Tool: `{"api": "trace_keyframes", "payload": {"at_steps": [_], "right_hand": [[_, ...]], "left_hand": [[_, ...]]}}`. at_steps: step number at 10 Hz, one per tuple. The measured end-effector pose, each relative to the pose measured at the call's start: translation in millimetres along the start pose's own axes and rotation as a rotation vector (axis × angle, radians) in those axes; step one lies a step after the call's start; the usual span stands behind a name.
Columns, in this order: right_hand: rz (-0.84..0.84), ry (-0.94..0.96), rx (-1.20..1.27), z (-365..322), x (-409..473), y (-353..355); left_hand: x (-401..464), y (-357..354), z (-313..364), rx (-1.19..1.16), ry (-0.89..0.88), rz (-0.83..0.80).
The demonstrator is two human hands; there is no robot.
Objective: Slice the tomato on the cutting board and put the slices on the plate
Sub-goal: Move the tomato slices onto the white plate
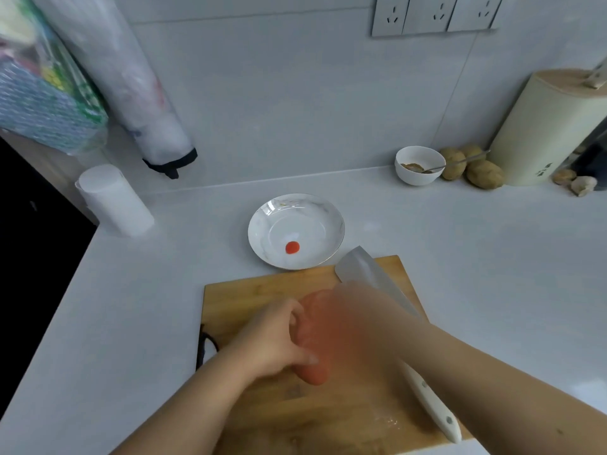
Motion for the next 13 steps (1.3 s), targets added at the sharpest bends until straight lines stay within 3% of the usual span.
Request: {"api": "trace_keyframes", "payload": {"at_steps": [1, 3, 6, 8, 9, 11, 13], "right_hand": [[0.022, 0.032, -0.026, -5, -6, -7], [-0.044, -0.002, -0.012, -12, -17, -18], [-0.154, -0.066, 0.166, -14, -35, -36], [-0.055, -0.212, 0.573, -9, 14, 7], [0.011, -0.260, 0.613, -7, 55, 24], [-0.021, -0.414, 0.542, 10, 118, 5], [0.039, -0.420, 0.338, 28, 142, -7]], "left_hand": [[-10, -9, -4, 0.130, -0.003, 0.055], [-21, -9, -7, 0.097, 0.021, 0.110], [-32, -13, -27, -0.228, 0.160, 0.134], [16, 40, -11, -0.563, 0.208, 0.239], [57, 66, -5, -0.572, 0.203, 0.334], [120, 76, -13, -0.350, 0.265, 0.423], [141, 74, -14, -0.067, 0.155, 0.452]]}}
Point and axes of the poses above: each hand's wrist, its own x-axis towards the middle knuckle, its own y-axis out of the back of the hand, z = x × y, the point moved 10 cm from there along x, towards the middle knuckle, and after that the axes turned 13 degrees about z, right-handed, at the moved point
